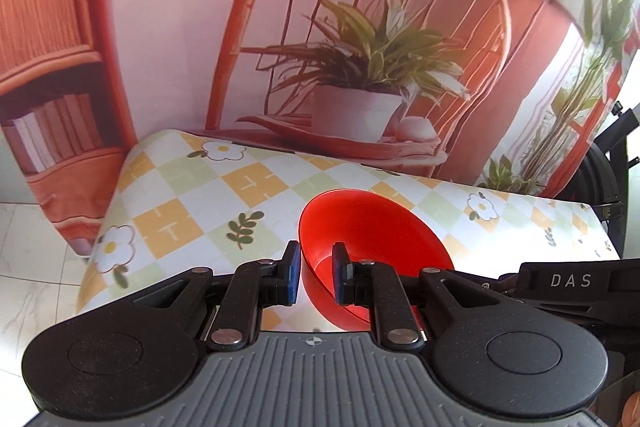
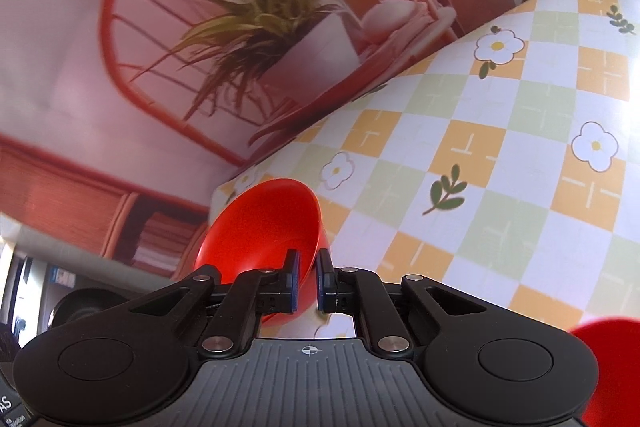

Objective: Organize plates and bowls

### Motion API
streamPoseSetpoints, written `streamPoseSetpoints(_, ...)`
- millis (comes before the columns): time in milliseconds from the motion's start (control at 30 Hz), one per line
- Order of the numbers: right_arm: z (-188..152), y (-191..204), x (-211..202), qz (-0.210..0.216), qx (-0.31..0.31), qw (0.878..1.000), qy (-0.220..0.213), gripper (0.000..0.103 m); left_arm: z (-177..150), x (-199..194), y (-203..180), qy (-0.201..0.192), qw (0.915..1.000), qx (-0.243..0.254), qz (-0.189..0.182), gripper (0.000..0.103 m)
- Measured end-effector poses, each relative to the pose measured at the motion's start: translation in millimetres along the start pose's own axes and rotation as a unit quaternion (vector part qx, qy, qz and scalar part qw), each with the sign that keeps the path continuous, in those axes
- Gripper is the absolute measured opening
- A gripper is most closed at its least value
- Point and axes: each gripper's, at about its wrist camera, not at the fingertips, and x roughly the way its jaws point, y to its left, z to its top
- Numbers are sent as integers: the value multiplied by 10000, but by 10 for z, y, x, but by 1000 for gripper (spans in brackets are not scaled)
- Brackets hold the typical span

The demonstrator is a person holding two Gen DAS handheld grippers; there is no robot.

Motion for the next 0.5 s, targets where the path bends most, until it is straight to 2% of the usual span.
streamPoseSetpoints(233,-157,155,-415,192,-312,9992,-169,9,-101,-420,-84,-140,9998,162,5,17)
streamPoseSetpoints(500,-250,55,-941,337,-670,9955,-574,9,-237,-761,-342,-307,9988,296,-247,17)
